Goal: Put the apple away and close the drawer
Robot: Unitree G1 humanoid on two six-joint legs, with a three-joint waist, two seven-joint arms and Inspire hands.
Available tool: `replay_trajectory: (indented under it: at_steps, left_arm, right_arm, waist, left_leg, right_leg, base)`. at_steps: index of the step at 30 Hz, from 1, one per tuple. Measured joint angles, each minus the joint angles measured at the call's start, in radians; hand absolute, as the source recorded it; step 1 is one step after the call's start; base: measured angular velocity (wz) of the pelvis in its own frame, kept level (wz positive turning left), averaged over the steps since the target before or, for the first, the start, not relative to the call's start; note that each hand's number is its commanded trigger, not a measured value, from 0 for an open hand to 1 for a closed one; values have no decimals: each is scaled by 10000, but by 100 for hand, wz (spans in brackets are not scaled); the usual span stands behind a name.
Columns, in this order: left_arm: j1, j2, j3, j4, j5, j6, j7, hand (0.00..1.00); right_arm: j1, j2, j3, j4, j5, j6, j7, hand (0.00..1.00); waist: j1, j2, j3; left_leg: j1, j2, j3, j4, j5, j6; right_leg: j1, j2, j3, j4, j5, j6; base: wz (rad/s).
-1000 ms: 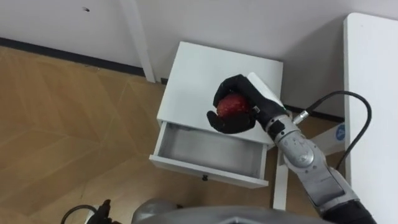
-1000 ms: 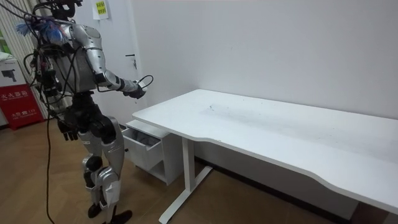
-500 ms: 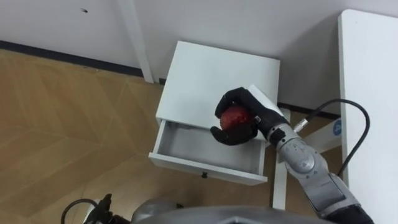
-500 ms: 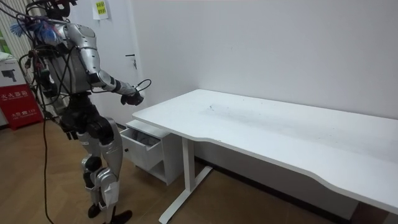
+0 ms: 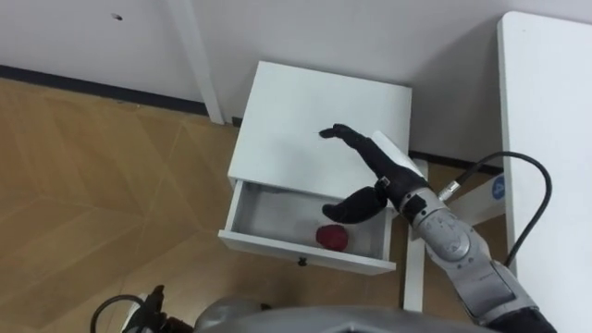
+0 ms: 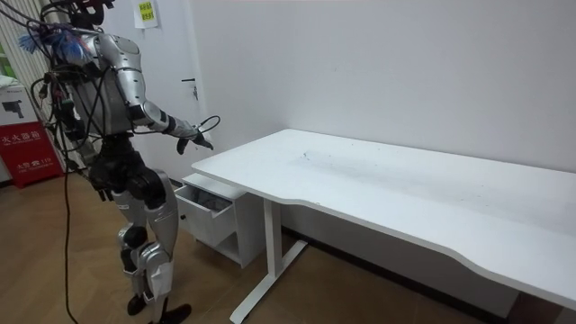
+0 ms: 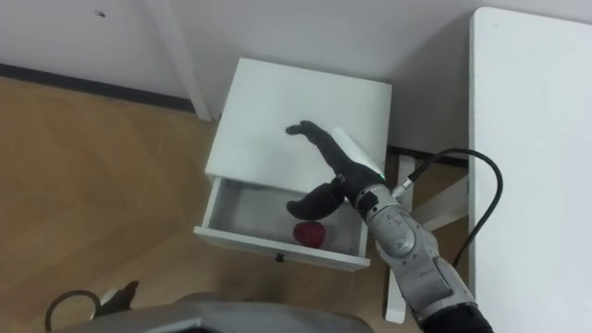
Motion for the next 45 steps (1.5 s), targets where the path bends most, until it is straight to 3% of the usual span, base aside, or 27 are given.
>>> replay_trajectory:
  at_steps: [14, 17, 19, 23, 25, 26, 27, 28, 29, 30, 31, 32, 33, 34, 35, 36, 37, 38, 40, 41, 42, 43, 44, 45]
  left_arm:
    - [84, 0, 9, -113, -6, 0, 39, 0]
    - [133, -13, 84, -155, -6, -30, 45, 0]
    - [161, -18, 161, -36, -135, -60, 205, 0]
    - [482, -45, 552, 35, -145, -54, 324, 0]
    - [555, -83, 649, 45, -194, -47, 371, 0]
    - [570, -147, 816, 91, -201, -23, 375, 0]
    - [564, -161, 818, 96, -201, -8, 383, 0]
    - [542, -161, 818, 106, -201, -5, 389, 0]
    - [405, -120, 818, 172, -210, -24, 406, 0]
    - [322, -35, 858, 172, -221, -28, 433, 0]
    - [304, -15, 889, 172, -204, -33, 444, 0]
    - [224, 30, 903, 223, -213, -48, 439, 0]
    - [80, 66, 929, 414, -208, -23, 421, 0]
    - [-70, 72, 977, 496, -214, 35, 405, 0]
    - [-235, 100, 965, 534, -221, 148, 385, 0]
    - [-312, 161, 979, 533, -208, 281, 322, 0]
    - [-306, 196, 982, 532, -215, 359, 290, 0]
    - [-191, 235, 1009, 504, -213, 522, 200, 0]
    - [66, 221, 1073, 404, -210, 612, 145, 0]
    - [328, 221, 1111, 371, -213, 613, 129, 0]
    - [572, 238, 1162, 380, -207, 606, 128, 0]
    - [736, 282, 1210, 371, -214, 628, 134, 0]
    - [785, 303, 1227, 365, -225, 635, 145, 0]
    - [822, 289, 1178, 362, -310, 663, 192, 0]
  right_arm:
    - [261, 17, -148, 319, 184, -39, -20, 0]
    - [280, 248, -705, 1129, 556, -81, -196, 0]
    - [263, 351, -1224, 2245, 1371, -321, -589, 0]
    - [296, 516, -2207, 4287, 2011, -354, -1207, 0]
    - [326, 504, -2710, 5290, 2082, -334, -1466, 0]
    - [481, 426, -2738, 5331, 1853, -343, -1832, 0]
    - [566, 445, -2919, 5414, 1961, -478, -2002, 0]
    - [529, 485, -3055, 5568, 2023, -486, -2070, 0]
    - [546, 501, -3316, 5974, 2133, -480, -2276, 0]
    - [640, 440, -3500, 6200, 2128, -487, -2522, 0]
    - [648, 400, -3615, 6268, 2137, -524, -2609, 0]
    - [599, 368, -4002, 6459, 2325, -681, -2685, 0]
    - [468, 202, -4040, 6690, 2470, -825, -2867, 0]
    - [488, 91, -4051, 6872, 2642, -915, -2877, 0]
    - [544, -75, -4060, 7326, 2964, -895, -2878, 0]
    - [568, -139, -4037, 7817, 3129, -645, -2878, 0]
    - [645, -142, -3984, 8055, 3200, -450, -2874, 0]
    - [846, -114, -3846, 8436, 3445, -24, -2812, 0]
    - [1005, -62, -3777, 8685, 3648, 524, -2764, 0]
    - [992, -59, -3770, 8738, 3648, 741, -2748, 0]
    - [952, -56, -3766, 8814, 3596, 810, -2753, 0]
    - [921, -5, -3775, 8877, 3510, 846, -2753, 0]
    - [919, 29, -3775, 8883, 3502, 851, -2752, 0]
    - [883, 62, -3774, 8882, 3524, 850, -2752, 0]
  waist:
    - [-32, 35, 22]
    - [-51, 35, 20]
    - [-139, 57, 11]
    - [-343, 187, 18]
    - [-515, 258, -44]
    - [-608, 372, -27]
    - [-728, 479, -56]
    - [-786, 540, -73]
    - [-880, 624, -64]
    - [-1021, 557, -85]
    - [-1141, 567, -90]
    - [-1278, 715, -98]
    - [-1280, 901, -64]
    - [-1326, 1022, -19]
    - [-1470, 1329, -4]
    - [-1601, 1429, 48]
    - [-1647, 1453, 66]
    - [-1696, 1419, 118]
    - [-1707, 1502, 118]
    - [-1697, 1503, 120]
    - [-1668, 1454, 132]
    - [-1637, 1260, 119]
    - [-1605, 1164, 105]
    - [-1474, 1023, 63]
  left_leg:
    - [-2, -1, 6, 7, 0, 1]
    - [8, -3, 21, 12, -1, 1]
    - [62, -3, 14, 13, -1, 1]
    - [307, 5, 73, -23, -33, 30]
    - [233, -3, 146, 73, -118, 65]
    - [112, -28, 187, 291, -226, 117]
    - [86, -11, 199, 396, -334, 199]
    - [107, -3, 182, 428, -356, 230]
    - [191, -47, 101, 553, -397, 358]
    - [284, -251, 116, 889, -538, 561]
    - [290, -293, 91, 1112, -615, 662]
    - [92, -248, 60, 1580, -837, 853]
    - [-233, -89, 112, 2066, -1031, 924]
    - [-395, 38, 71, 2267, -1079, 948]
    - [-662, 212, -179, 2586, -1109, 973]
    - [-791, 271, -280, 2717, -1149, 1038]
    - [-792, 272, -308, 2766, -1172, 1061]
    - [-755, 281, -357, 2821, -1228, 1108]
    - [-723, 242, -327, 2830, -1324, 1113]
    - [-704, 150, -212, 2749, -1324, 1096]
    - [-641, -12, -134, 2609, -1295, 1007]
    - [-515, -244, -76, 2327, -1203, 835]
    - [-459, -353, -44, 2140, -1138, 713]
    - [-276, -496, 15, 1609, -918, 340]
  right_leg:
    - [15, 0, 10, -1, 0, 0]
    - [18, -6, 10, -3, 0, 0]
    - [56, -12, 47, 0, 0, 0]
    - [192, -67, 232, 17, -4, 6]
    - [167, -128, 190, 177, -81, 132]
    - [-30, -215, 125, 653, -188, 295]
    - [-467, -338, 98, 1744, -289, 453]
    - [-818, -442, 47, 2586, -326, 470]
    - [-1775, -844, 51, 4807, -223, 385]
    - [-2900, -1299, 509, 7056, 556, 285]
    - [-3521, -1401, 859, 8062, 1314, 307]
    - [-4903, -1307, 1570, 10315, 2255, 379]
    - [-6380, -959, 1990, 13342, 1794, 138]
    - [-7088, -796, 2031, 14787, 1502, 64]
    - [-8210, -610, 1909, 16891, 993, 52]
    - [-9042, -562, 1975, 18100, 629, 67]
    - [-9304, -556, 2029, 18412, 506, 81]
    - [-9497, -520, 2135, 18525, 373, 112]
    - [-9095, -538, 2408, 17615, 363, 140]
    - [-8339, -661, 2576, 15973, 384, 204]
    - [-7190, -871, 2526, 13553, 348, 353]
    - [-5798, -1099, 2304, 10733, 311, 437]
    - [-5107, -1166, 2151, 9384, 294, 458]
    - [-3946, -1028, 1987, 7015, 235, 497]
  base:
    - [0]
    - [0]
    - [0]
    - [-3]
    - [-5]
    - [0]
    - [4]
    - [16]
    - [33]
    - [36]
    - [25]
    - [-10]
    - [-15]
    - [0]
    - [39]
    - [42]
    - [31]
    - [16]
    - [1]
    - [-16]
    - [-17]
    - [-11]
    - [-15]
    - [-18]
